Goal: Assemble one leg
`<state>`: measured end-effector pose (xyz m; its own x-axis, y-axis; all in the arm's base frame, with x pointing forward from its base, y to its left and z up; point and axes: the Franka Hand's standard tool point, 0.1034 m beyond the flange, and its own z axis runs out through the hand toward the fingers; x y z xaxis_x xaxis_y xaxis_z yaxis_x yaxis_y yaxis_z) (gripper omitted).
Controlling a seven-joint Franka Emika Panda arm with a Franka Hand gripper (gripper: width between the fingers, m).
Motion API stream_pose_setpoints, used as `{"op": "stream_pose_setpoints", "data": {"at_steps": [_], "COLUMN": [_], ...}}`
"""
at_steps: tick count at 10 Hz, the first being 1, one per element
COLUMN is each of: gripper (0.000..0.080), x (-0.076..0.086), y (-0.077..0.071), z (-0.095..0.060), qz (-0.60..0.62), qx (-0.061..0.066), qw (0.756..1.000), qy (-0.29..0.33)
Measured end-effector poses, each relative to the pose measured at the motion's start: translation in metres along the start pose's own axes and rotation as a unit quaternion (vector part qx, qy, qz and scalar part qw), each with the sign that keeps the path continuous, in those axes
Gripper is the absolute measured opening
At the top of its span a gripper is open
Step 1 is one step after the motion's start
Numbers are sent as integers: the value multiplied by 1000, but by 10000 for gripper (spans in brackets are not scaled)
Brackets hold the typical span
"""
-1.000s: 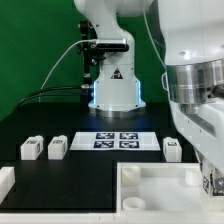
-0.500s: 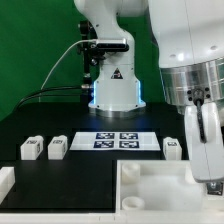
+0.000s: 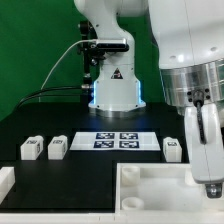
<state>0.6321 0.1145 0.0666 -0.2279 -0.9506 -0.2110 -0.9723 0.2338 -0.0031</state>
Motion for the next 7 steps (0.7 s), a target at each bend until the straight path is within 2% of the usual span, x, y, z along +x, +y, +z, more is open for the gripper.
{"op": "stream_pose_setpoints", "data": {"at_steps": [2, 4, 7], "gripper": [648, 648, 648], "x": [-7, -15, -13], "y": [4, -1, 2], "z": [-8, -28, -23], "qz": [-27, -30, -31], "qx": [8, 21, 17], "qw": [1000, 999, 999], "qy": [-3, -11, -9]}}
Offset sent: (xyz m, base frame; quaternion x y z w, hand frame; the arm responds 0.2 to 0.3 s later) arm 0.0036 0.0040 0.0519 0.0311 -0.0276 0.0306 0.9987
